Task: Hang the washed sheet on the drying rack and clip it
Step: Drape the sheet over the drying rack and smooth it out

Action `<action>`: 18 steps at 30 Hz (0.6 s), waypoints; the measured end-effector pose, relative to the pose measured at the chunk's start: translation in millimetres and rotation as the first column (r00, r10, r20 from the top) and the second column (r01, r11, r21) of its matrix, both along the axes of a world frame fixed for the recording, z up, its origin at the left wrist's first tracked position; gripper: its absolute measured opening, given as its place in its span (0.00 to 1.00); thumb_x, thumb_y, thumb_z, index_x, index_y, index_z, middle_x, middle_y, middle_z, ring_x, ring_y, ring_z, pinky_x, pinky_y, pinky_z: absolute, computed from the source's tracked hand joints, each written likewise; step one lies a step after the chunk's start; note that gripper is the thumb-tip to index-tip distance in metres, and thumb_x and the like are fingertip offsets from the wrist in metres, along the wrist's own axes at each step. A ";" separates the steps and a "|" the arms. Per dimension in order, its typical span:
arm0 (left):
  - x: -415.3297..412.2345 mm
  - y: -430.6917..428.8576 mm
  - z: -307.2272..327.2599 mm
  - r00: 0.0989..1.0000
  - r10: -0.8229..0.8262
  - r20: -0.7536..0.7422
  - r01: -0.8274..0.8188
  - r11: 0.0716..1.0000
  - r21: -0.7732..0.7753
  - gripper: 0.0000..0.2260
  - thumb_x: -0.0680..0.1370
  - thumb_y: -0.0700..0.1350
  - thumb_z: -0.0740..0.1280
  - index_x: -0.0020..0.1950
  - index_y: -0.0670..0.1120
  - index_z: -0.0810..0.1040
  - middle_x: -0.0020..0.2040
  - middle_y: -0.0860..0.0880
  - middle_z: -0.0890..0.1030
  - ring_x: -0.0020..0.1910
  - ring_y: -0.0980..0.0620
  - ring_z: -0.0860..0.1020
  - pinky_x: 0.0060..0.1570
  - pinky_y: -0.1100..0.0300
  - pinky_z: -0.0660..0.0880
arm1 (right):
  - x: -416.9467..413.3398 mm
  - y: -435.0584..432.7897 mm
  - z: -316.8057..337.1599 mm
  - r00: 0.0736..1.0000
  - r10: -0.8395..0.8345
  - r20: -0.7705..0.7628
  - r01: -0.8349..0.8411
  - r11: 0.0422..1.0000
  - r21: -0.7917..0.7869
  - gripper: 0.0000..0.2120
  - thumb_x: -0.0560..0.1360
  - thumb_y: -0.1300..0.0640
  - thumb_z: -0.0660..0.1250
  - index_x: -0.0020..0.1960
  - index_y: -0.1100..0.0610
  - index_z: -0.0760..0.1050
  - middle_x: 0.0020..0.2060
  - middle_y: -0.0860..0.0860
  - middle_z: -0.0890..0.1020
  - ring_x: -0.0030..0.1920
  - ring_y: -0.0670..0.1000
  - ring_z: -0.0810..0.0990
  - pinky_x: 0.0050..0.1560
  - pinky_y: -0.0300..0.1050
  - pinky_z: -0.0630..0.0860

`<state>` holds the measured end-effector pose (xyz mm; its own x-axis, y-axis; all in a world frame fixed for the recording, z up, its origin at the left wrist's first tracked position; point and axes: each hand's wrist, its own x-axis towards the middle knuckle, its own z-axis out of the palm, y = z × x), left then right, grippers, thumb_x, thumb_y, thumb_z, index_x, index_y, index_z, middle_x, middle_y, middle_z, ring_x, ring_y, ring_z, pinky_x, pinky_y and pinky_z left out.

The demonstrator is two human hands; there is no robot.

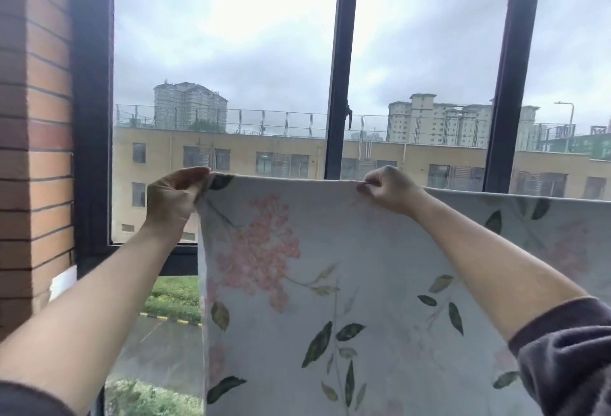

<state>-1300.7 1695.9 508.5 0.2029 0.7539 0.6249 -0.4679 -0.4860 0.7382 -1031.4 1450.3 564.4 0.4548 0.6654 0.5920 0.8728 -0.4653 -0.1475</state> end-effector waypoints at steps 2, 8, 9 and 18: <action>2.0 -1.9 -3.0 0.999 0.024 -0.022 -0.024 0.999 0.029 0.05 0.71 0.41 0.74 0.44 0.51 0.82 0.34 0.63 0.83 0.39 0.65 0.80 0.41 0.74 0.75 | -2.2 0.5 -2.4 1.000 0.025 -0.007 -0.024 1.000 0.006 0.16 0.76 0.52 0.65 0.31 0.54 0.71 0.27 0.47 0.74 0.38 0.55 0.76 0.45 0.50 0.74; -4.5 -0.1 -0.6 0.992 -0.076 -0.104 0.074 0.997 -0.021 0.13 0.77 0.35 0.63 0.46 0.49 0.84 0.40 0.54 0.85 0.47 0.50 0.80 0.51 0.60 0.78 | -23.2 3.4 -20.0 0.980 -0.087 0.177 0.068 0.991 0.112 0.07 0.76 0.58 0.63 0.51 0.53 0.78 0.51 0.52 0.80 0.55 0.57 0.77 0.58 0.52 0.66; -7.4 -2.8 1.0 0.985 -0.121 -0.123 0.123 0.992 0.004 0.14 0.78 0.34 0.60 0.49 0.47 0.83 0.42 0.52 0.85 0.48 0.49 0.81 0.49 0.62 0.78 | -32.8 7.3 -24.8 0.973 -0.044 0.225 0.003 0.984 0.181 0.08 0.75 0.60 0.63 0.53 0.55 0.78 0.51 0.52 0.80 0.54 0.56 0.77 0.58 0.52 0.68; 0.2 -76.6 24.0 0.927 -0.051 -0.371 0.253 0.816 0.519 0.15 0.74 0.32 0.68 0.57 0.46 0.79 0.39 0.67 0.81 0.44 0.67 0.81 0.43 0.74 0.75 | -153.1 46.3 -80.2 0.870 0.364 -0.334 -0.339 0.931 0.131 0.24 0.65 0.32 0.64 0.54 0.46 0.71 0.44 0.42 0.80 0.45 0.45 0.79 0.46 0.46 0.79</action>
<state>-1300.4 1619.3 532.5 0.5516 0.2456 0.7971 -0.3527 -0.7973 0.4898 -1184.4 1496.6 484.1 0.3818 0.7850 0.4878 0.8641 -0.1159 -0.4899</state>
